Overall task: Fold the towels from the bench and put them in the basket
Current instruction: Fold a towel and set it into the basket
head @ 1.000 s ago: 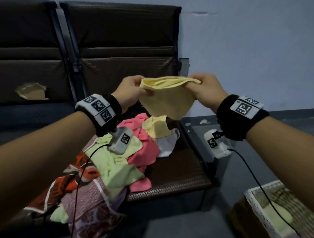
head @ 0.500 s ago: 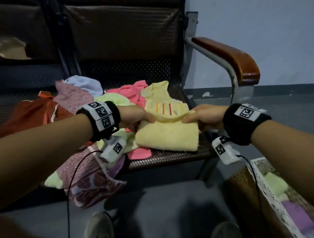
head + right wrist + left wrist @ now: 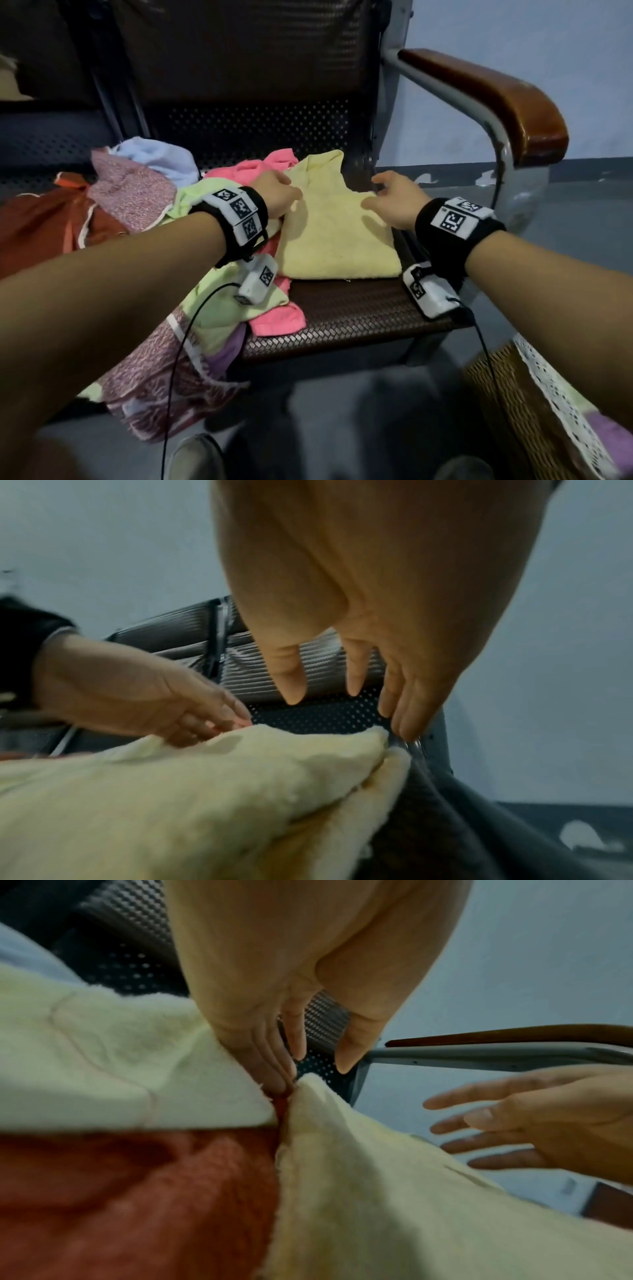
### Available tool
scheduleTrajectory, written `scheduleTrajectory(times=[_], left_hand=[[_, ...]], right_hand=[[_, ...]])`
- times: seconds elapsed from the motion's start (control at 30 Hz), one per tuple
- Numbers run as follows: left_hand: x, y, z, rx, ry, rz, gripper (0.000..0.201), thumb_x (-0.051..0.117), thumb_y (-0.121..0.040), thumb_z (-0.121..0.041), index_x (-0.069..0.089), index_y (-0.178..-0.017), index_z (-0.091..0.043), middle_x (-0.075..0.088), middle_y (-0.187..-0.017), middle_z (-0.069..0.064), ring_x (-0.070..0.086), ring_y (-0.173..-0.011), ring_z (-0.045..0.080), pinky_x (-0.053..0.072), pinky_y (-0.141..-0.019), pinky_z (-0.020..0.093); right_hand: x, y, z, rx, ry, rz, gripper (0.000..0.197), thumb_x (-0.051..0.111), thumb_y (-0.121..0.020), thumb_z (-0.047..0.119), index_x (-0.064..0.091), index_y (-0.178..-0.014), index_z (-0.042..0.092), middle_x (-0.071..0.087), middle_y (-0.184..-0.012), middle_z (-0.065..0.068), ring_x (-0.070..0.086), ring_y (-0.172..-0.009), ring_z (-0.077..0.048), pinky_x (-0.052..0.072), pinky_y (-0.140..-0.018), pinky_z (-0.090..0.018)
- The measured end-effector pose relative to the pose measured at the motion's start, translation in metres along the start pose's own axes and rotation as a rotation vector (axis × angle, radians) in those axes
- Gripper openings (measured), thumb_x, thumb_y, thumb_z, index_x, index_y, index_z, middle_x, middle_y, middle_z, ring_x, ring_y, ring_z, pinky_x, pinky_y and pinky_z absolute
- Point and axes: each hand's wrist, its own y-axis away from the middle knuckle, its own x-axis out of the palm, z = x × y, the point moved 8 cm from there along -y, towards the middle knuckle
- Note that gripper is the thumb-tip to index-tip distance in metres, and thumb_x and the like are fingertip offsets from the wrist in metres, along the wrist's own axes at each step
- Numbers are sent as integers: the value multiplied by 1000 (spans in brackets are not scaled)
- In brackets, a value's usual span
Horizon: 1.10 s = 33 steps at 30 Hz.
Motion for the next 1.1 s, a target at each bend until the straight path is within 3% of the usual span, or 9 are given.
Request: scheduleTrajectory(times=[0.1,0.17,0.33,0.43,0.53,0.67,0.83,1.0,1.1], left_hand=[[-11,19,-18,228,-41,-59,18,75,-82,-24,65,-97,-22,66,-92,-7,63,-84,14,50,-71,28],[0,40,-26,335,-18,141,12,78,-83,-24,69,-90,-25,68,-89,-9,64,-84,10,54,-78,29],[31,82,6,377,-573,429,83,85,-73,-43,45,-145,-31,56,-131,-5,55,-116,20,44,-103,33],[29,89,8,396,-580,360,78,80,-79,-32,43,-148,-26,56,-139,1,54,-122,23,42,-105,33],[15,89,-6,414,-517,251,33,68,-88,-31,66,-119,-21,69,-108,2,62,-103,24,44,-81,29],[0,91,-9,371,-283,224,14,61,-83,-37,65,-77,-24,63,-68,-5,60,-64,17,41,-56,25],[6,84,5,151,96,199,38,59,-81,-36,67,-93,0,61,-77,9,56,-66,24,48,-60,36],[6,69,12,88,-175,62,27,59,-93,-28,68,-101,-4,70,-97,17,66,-90,36,53,-74,41],[-3,69,-2,199,-224,-27,28,66,-88,-33,59,-110,-18,64,-101,1,61,-95,25,47,-74,32]], right_hand=[[4,19,15,-197,123,89,44,68,-89,38,61,-130,22,62,-129,1,60,-117,-17,45,-92,-27],[17,36,15,-265,191,244,42,71,-85,48,68,-120,25,69,-118,8,64,-110,-12,48,-94,-26],[39,64,2,-344,496,369,80,76,-79,52,45,-148,27,50,-149,7,46,-135,-17,35,-112,-29],[34,67,7,-381,527,299,47,63,-94,35,57,-139,23,62,-136,0,55,-126,-23,41,-105,-31],[21,69,12,-349,425,225,20,53,-98,27,67,-109,18,69,-102,-4,63,-101,-27,46,-82,-32],[-3,71,9,-311,255,177,17,55,-96,26,66,-99,14,69,-97,-6,62,-93,-25,49,-84,-37],[-15,69,-1,-262,57,131,25,54,-99,39,64,-116,23,65,-119,4,60,-111,-16,45,-99,-38],[-12,64,17,-366,223,-39,42,64,-91,44,59,-127,23,64,-123,0,60,-111,-17,48,-97,-35],[12,66,25,-456,396,85,43,58,-93,46,62,-130,24,64,-130,1,59,-119,-21,47,-102,-38]])
